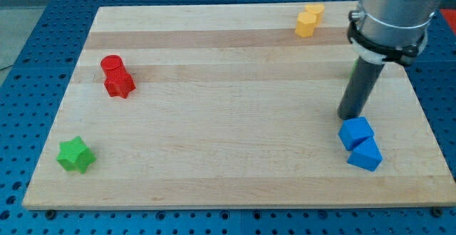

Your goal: Push green circle to the center

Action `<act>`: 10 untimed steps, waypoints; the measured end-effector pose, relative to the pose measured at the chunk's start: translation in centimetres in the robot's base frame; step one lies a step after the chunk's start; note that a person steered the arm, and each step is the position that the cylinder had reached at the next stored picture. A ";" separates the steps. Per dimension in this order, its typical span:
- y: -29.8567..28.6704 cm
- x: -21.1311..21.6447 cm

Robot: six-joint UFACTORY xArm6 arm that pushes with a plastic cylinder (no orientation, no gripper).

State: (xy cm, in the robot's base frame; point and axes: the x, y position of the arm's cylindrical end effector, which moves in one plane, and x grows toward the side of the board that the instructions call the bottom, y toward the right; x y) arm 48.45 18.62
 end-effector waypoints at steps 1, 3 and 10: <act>4.1 -0.9; 4.2 -8.3; -13.2 -7.6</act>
State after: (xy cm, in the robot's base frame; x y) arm 40.88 5.37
